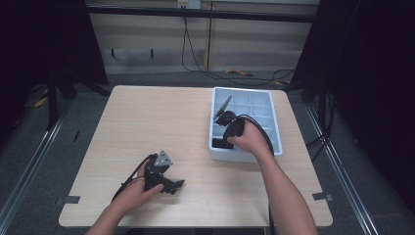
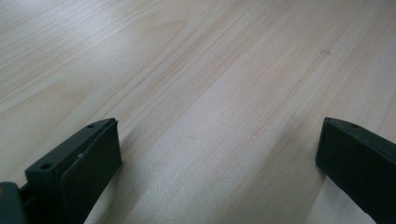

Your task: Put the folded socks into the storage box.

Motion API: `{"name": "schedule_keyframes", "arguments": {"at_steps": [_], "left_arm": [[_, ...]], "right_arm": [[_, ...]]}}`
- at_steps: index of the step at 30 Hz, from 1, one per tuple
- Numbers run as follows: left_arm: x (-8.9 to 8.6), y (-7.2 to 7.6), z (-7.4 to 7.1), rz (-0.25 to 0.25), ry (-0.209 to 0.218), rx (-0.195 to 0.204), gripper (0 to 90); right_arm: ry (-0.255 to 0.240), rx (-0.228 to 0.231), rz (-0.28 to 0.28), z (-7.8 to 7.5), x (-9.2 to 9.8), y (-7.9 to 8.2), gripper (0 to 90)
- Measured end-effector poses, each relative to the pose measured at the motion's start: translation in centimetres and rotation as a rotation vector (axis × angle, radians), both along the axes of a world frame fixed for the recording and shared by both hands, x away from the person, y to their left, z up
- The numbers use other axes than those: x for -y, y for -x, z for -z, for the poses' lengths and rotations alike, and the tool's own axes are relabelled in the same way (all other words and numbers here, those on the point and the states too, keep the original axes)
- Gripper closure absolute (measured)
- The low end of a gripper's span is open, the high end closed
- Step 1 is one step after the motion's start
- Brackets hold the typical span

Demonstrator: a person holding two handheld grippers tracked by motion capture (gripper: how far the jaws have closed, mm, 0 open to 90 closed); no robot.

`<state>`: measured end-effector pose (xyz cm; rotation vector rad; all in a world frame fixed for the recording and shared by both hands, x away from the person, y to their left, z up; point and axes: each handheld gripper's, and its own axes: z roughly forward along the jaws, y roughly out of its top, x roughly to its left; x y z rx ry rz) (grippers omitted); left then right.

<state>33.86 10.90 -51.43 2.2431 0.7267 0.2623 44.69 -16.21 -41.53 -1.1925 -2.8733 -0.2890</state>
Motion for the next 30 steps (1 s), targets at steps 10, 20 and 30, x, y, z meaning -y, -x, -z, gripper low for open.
{"name": "schedule_keyframes", "arguments": {"at_steps": [10,20,30], "left_arm": [[0.0,0.0,0.0,0.002,0.001,-0.002,0.0],[0.0,0.0,0.0,0.003,-0.003,-0.004,0.0],[0.0,0.0,0.0,0.002,-0.001,-0.005,0.0]], "right_arm": [[0.017,0.018,-0.005,-2.0,0.1,0.1,76.3],[0.001,0.039,0.016,-3.4,1.1,0.4,67.5],[0.003,0.051,0.051,-4.5,2.1,1.2,51.4]]}}
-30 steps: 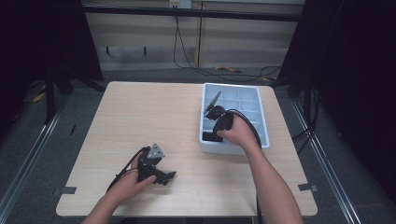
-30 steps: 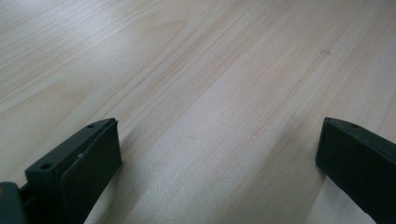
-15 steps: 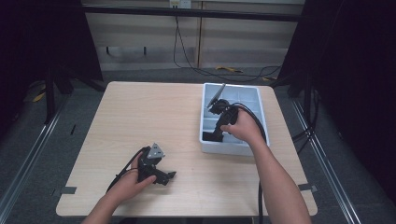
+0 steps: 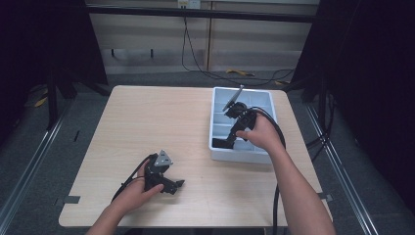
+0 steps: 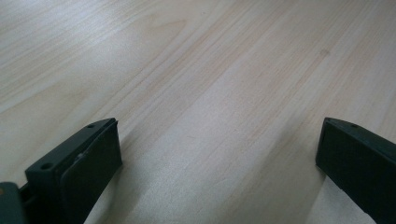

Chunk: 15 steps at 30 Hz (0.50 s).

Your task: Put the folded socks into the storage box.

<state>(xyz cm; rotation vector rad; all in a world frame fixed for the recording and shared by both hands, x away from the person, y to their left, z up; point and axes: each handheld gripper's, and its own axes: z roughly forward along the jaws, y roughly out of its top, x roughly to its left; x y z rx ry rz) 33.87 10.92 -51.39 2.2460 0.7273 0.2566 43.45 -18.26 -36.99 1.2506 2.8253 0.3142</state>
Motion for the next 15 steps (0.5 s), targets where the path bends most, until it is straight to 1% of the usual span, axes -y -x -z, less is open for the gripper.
{"name": "schedule_keyframes", "arguments": {"at_steps": [1,2,5,6,9,10,12,14,15], "left_arm": [[0.0,0.0,0.0,0.0,0.0,0.0,0.0],[0.0,0.0,0.0,-0.004,0.001,0.005,0.0],[0.0,0.0,0.0,0.0,0.0,0.001,0.0],[0.0,0.0,0.0,0.0,0.0,0.001,0.0],[0.0,0.0,0.0,-0.004,0.003,0.005,0.0],[0.0,0.0,0.0,-0.004,0.003,0.005,0.0],[0.0,0.0,0.0,-0.003,0.003,0.005,0.0],[0.0,0.0,0.0,-0.004,0.003,0.005,0.0],[0.0,0.0,0.0,-0.004,0.003,0.005,0.0]], "right_arm": [[0.0,0.0,0.0,0.0,0.0,0.0,51.4],[-0.008,0.004,0.019,-0.2,0.1,0.3,47.0],[-0.009,0.012,0.01,-0.4,0.5,0.6,40.0],[-0.007,0.014,0.015,-0.5,0.5,0.8,39.0],[-0.035,0.028,0.003,-0.6,0.9,1.3,36.1],[-0.04,0.028,0.01,-0.6,1.0,1.6,34.6],[-0.038,0.038,0.011,-0.5,1.2,2.0,32.9],[-0.044,0.038,0.014,-0.5,1.3,2.3,32.6],[-0.049,0.041,0.003,-0.5,1.4,2.5,32.2]]}}
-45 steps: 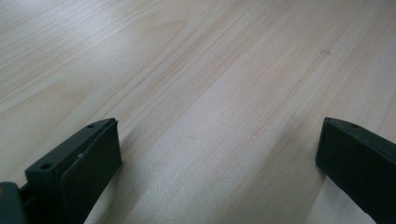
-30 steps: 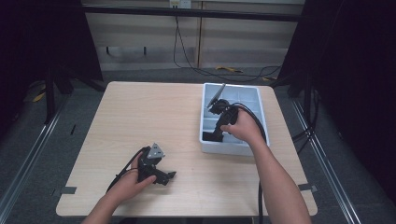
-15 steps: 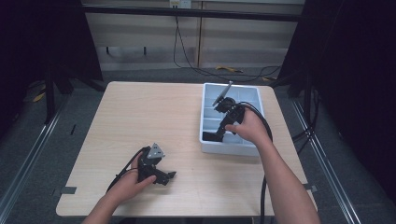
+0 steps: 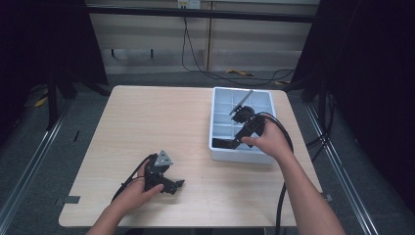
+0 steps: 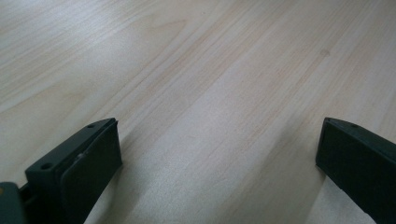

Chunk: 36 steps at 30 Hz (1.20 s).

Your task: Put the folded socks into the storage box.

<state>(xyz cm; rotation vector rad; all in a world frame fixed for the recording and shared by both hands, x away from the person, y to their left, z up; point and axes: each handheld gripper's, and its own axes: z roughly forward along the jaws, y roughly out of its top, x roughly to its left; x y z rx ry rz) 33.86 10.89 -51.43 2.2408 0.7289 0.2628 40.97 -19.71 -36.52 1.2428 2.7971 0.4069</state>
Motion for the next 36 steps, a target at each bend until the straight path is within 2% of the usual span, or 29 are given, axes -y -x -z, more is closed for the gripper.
{"name": "schedule_keyframes", "arguments": {"at_steps": [13,16,21,36], "left_arm": [[0.0,0.0,0.0,0.0,0.003,-0.004,0.0],[0.0,0.0,0.0,0.0,0.002,-0.004,0.0],[0.0,0.0,0.0,0.004,-0.007,-0.001,0.0],[0.0,0.0,0.0,0.006,-0.003,-0.003,0.0]], "right_arm": [[0.009,0.02,-0.024,0.4,1.5,2.7,28.9],[0.021,0.037,-0.031,0.6,1.7,3.3,28.8],[0.013,0.05,-0.046,0.9,2.0,4.2,28.6],[0.003,0.073,-0.031,1.7,4.1,6.6,27.6]]}}
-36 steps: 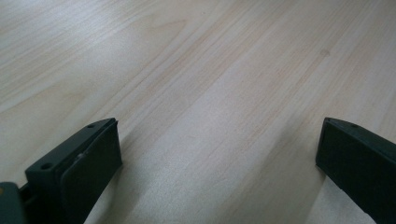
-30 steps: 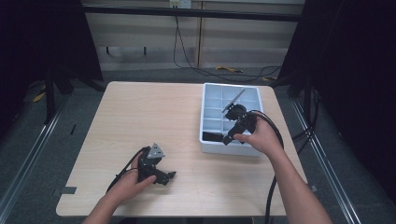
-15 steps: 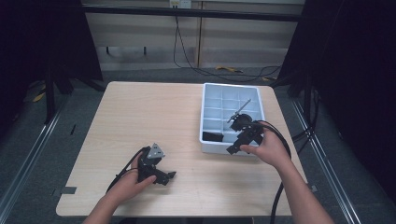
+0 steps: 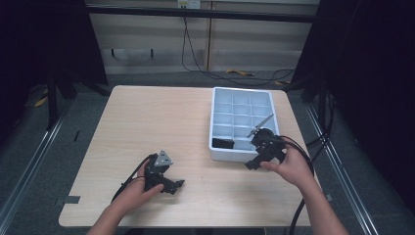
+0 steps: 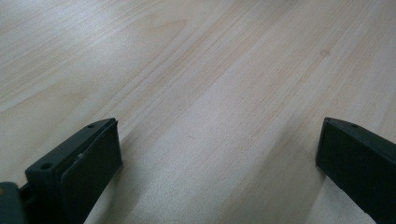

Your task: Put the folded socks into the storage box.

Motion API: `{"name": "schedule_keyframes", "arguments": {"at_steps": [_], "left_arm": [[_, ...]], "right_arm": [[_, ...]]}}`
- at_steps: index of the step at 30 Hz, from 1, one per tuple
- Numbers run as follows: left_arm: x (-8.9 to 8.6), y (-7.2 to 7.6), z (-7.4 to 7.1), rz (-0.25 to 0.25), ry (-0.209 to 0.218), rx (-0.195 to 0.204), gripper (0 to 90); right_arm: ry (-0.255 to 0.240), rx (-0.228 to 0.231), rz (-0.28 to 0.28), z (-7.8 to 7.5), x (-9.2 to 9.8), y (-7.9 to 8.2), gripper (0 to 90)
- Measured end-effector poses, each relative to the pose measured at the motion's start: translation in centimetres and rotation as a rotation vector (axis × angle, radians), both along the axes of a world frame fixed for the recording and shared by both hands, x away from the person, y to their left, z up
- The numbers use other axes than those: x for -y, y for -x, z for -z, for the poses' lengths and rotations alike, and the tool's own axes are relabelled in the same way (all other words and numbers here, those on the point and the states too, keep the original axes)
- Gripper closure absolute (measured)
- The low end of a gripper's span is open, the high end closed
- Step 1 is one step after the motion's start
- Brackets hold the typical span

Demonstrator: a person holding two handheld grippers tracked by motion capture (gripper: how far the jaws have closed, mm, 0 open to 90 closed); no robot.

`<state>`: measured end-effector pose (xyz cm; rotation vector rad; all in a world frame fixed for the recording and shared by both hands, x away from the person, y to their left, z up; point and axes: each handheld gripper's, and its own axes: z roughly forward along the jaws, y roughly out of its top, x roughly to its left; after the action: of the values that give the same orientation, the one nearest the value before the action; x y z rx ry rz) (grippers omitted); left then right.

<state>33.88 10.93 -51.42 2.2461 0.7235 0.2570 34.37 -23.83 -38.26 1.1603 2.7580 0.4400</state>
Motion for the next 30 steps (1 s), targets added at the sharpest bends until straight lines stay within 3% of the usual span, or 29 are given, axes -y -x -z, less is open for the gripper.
{"name": "schedule_keyframes", "arguments": {"at_steps": [10,30], "left_arm": [[0.0,0.0,0.0,-0.004,0.0,-0.001,0.0],[0.0,0.0,0.0,-0.001,0.007,-0.002,0.0]], "right_arm": [[0.006,0.011,-0.006,1.4,0.8,0.9,27.3],[-0.036,0.028,0.02,3.4,2.8,2.4,25.9]]}}
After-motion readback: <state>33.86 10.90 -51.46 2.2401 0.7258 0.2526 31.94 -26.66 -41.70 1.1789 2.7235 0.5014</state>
